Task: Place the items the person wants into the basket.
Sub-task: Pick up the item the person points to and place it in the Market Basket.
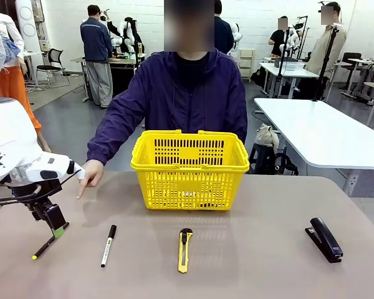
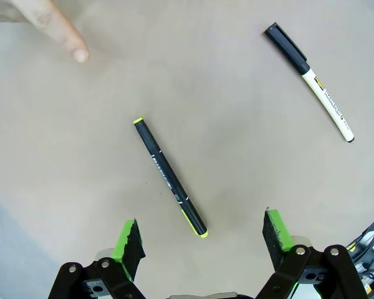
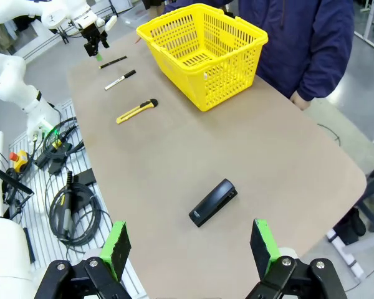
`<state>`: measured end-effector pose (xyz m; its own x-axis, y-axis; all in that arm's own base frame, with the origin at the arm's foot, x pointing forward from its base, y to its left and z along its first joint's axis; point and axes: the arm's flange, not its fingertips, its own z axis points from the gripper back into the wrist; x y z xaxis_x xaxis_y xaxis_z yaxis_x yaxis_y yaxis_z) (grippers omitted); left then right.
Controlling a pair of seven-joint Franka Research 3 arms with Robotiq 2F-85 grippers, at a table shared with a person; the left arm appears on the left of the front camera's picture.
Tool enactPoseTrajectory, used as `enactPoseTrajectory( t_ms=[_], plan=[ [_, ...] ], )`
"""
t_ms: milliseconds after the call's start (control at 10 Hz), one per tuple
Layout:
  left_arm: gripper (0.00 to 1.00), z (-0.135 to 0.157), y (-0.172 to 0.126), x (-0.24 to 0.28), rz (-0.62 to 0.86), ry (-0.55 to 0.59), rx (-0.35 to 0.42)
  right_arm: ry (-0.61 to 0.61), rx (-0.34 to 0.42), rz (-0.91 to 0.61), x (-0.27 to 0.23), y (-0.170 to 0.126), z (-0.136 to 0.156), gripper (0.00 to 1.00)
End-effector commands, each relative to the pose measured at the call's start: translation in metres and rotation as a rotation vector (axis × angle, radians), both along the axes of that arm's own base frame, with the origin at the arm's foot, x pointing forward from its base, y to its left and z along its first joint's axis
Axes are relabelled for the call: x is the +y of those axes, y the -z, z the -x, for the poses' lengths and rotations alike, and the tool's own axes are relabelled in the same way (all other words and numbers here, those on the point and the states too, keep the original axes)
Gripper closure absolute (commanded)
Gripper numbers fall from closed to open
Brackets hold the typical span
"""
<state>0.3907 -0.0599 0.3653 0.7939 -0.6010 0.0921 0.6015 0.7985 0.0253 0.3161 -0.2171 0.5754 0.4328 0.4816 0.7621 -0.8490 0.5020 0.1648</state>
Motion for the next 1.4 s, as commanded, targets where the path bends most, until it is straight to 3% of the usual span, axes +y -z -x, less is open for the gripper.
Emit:
enactPoseTrajectory(
  t_ms=[0, 700, 1300],
  plan=[
    [0.0, 0.0, -0.002, 0.0, 0.001, -0.001, -0.005, -0.011, -0.019, -0.017, -0.001, 0.0, -0.001, 0.0],
    [0.0, 0.0, -0.001, 0.0, 0.0, 0.001, -0.001, -0.011, -0.019, -0.017, -0.001, 0.0, -0.001, 0.0],
    [0.0, -0.016, 0.043, -0.003, -0.066, 0.019, 0.011, -0.011, -0.019, -0.017, -0.001, 0.0, -0.001, 0.0]
  ],
)
